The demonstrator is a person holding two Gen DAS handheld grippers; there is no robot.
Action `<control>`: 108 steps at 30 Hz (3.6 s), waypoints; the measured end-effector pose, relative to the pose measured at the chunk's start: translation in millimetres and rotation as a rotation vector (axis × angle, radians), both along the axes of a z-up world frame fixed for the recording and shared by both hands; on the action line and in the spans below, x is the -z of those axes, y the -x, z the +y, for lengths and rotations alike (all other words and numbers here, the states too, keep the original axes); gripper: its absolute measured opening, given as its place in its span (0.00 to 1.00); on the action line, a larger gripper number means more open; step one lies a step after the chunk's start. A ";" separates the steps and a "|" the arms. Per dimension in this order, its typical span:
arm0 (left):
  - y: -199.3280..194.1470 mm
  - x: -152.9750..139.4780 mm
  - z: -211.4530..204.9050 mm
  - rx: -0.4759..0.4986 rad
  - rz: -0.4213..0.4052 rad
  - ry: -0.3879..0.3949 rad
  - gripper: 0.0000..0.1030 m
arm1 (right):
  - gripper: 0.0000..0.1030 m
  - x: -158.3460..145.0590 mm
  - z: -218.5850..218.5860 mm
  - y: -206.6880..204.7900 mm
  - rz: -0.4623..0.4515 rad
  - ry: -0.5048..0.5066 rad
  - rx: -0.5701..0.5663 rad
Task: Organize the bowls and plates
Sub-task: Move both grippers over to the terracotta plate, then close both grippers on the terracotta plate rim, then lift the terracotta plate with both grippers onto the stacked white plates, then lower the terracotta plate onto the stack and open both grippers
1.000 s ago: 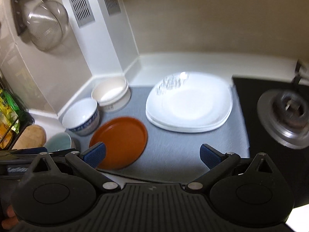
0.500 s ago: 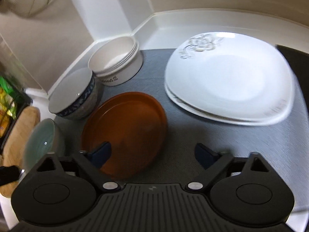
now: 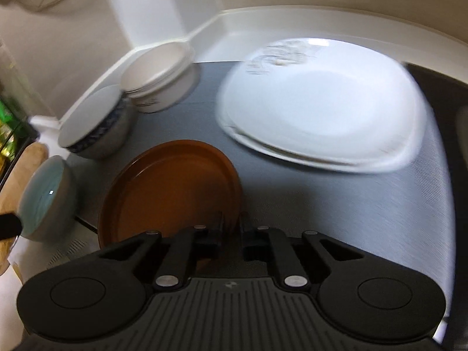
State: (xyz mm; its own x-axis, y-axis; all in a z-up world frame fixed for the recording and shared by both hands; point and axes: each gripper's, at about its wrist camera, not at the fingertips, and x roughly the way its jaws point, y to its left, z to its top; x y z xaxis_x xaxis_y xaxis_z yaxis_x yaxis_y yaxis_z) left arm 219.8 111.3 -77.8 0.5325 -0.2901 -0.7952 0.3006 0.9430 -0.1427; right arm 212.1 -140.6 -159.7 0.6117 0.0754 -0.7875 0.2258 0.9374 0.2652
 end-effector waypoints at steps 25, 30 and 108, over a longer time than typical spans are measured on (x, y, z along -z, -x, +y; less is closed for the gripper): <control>-51.5 73.8 -116.9 0.301 0.273 0.076 0.99 | 0.31 3.0 -40.5 54.7 -0.025 0.055 0.119; -42.8 68.3 -123.6 0.318 0.221 0.005 0.43 | 0.21 1.2 -36.1 51.1 -0.008 0.043 0.084; -152.3 30.2 -212.2 0.366 0.091 0.036 0.99 | 0.39 -16.1 -142.4 -79.9 -0.056 0.148 0.158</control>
